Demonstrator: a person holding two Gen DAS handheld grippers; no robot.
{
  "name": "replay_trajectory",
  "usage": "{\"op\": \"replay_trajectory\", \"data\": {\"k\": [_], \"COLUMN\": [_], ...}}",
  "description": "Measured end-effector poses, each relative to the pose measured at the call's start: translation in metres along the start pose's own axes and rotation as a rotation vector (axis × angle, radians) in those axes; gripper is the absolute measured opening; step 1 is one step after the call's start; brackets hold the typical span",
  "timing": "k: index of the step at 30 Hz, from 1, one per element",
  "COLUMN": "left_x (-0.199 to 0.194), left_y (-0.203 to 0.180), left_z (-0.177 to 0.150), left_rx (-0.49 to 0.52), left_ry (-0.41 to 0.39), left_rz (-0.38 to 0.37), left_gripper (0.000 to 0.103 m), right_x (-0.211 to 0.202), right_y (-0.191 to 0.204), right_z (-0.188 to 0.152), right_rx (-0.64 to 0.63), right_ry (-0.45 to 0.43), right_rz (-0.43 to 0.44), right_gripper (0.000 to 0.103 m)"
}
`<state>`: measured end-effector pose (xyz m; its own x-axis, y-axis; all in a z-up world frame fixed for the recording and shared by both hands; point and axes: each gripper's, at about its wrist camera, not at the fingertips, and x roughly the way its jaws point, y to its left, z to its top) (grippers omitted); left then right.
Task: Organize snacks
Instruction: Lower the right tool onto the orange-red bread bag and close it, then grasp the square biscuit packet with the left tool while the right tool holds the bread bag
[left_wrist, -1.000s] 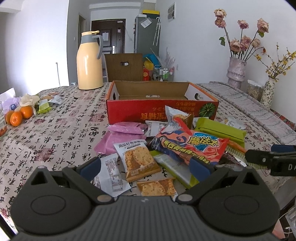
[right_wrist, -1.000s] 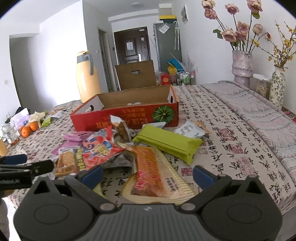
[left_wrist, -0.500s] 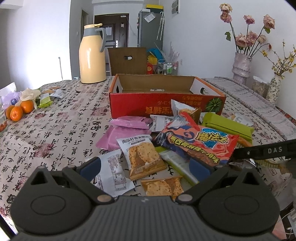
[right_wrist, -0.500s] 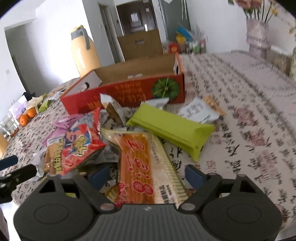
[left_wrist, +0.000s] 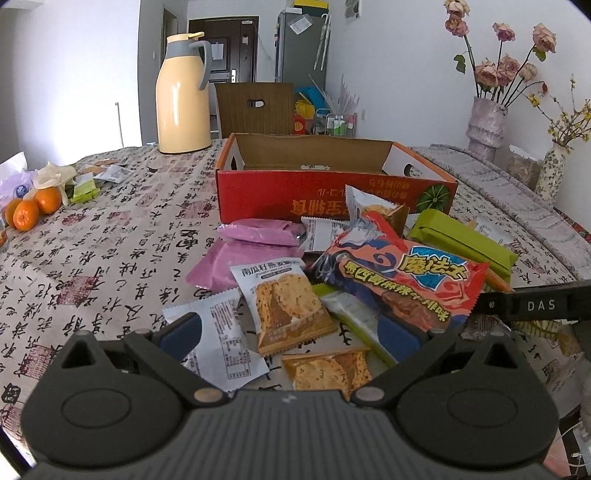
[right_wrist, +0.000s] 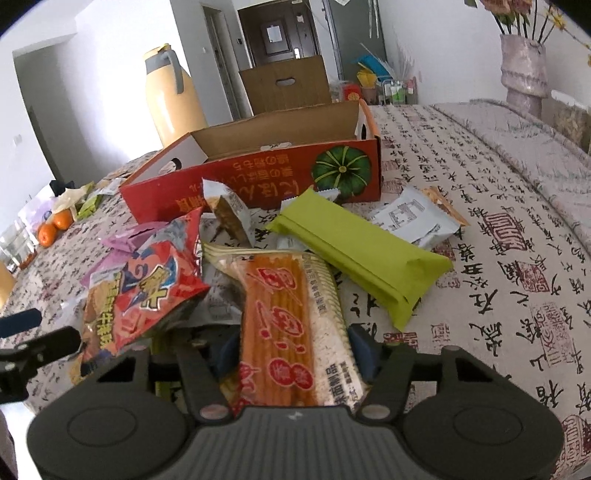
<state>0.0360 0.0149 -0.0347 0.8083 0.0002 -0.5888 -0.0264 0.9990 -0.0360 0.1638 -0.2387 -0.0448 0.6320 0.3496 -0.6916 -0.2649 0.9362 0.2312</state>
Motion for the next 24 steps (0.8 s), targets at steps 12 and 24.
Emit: {"op": "replay_trajectory", "data": {"k": [12, 24], "left_x": [0.0, -0.007], "left_y": [0.003, 0.002], "left_z": [0.0, 0.0], "left_rx": [-0.009, -0.012], "left_ry": [0.005, -0.005], "left_rz": [-0.002, -0.001], "left_gripper": [0.103, 0.103], "right_x": [-0.012, -0.036], "right_y": [0.014, 0.029], "right_z": [-0.01, -0.022], "right_rx": [-0.041, -0.1], "right_ry": [-0.094, -0.226], "right_rz": [-0.04, -0.109], "right_gripper": [0.032, 0.031]}}
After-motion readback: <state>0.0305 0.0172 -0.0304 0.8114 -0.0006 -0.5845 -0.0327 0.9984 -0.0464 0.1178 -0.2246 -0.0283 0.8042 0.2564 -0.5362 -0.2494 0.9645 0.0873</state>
